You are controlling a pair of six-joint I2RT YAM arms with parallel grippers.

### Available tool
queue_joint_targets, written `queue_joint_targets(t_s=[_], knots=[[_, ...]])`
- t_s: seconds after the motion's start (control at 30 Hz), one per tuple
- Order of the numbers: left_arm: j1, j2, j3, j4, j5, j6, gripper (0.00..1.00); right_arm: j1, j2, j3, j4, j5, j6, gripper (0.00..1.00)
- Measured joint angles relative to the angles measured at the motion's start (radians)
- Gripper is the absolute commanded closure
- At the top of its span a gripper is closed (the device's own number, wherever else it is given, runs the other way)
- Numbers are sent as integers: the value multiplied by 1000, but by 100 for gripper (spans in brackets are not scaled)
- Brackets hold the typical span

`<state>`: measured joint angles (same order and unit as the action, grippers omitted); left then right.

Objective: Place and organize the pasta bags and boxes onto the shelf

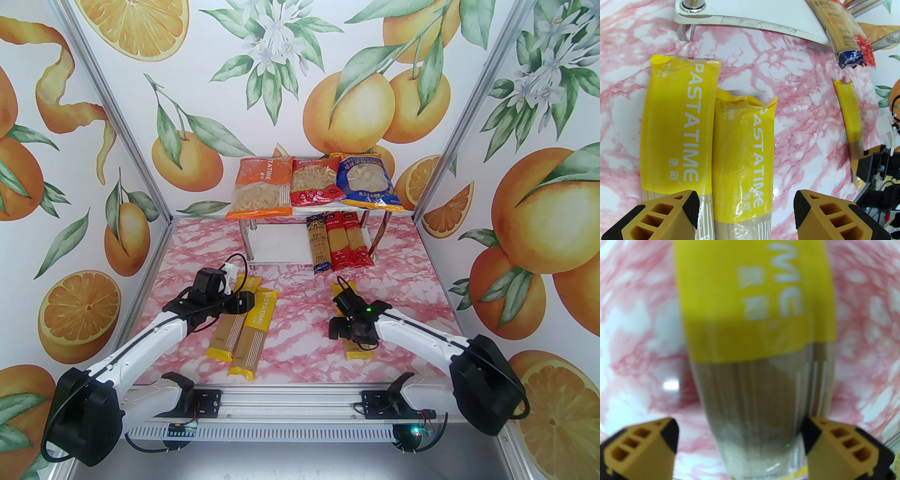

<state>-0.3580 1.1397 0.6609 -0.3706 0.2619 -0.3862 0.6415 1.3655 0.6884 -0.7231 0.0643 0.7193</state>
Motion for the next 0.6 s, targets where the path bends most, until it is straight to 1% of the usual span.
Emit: queue_joint_targets(t_s=[0.03,0.07,0.13,0.17,0.37,0.5,0.6], knots=[[0,-1,0,0,0,0,29,14,19,13,-5,6,2,12],[0,-2,0,0,0,0,29,27,38,26,-10,11,3,15],[0,-6,0,-1,0,0,29,51,76,51,-21,26,5,24],[0,-9,0,-1,0,0,29,62,96,64,-27,34,5,26],[0,-21,0,-2,-1,0,29,161,211,160,-67,69,-14,28],[3,-25,0,-5,-1,0,30,243,297,249,-82,69,-38,34],[4,-29,0,-9,-1,0,29,301,354,314,-83,59,-67,35]])
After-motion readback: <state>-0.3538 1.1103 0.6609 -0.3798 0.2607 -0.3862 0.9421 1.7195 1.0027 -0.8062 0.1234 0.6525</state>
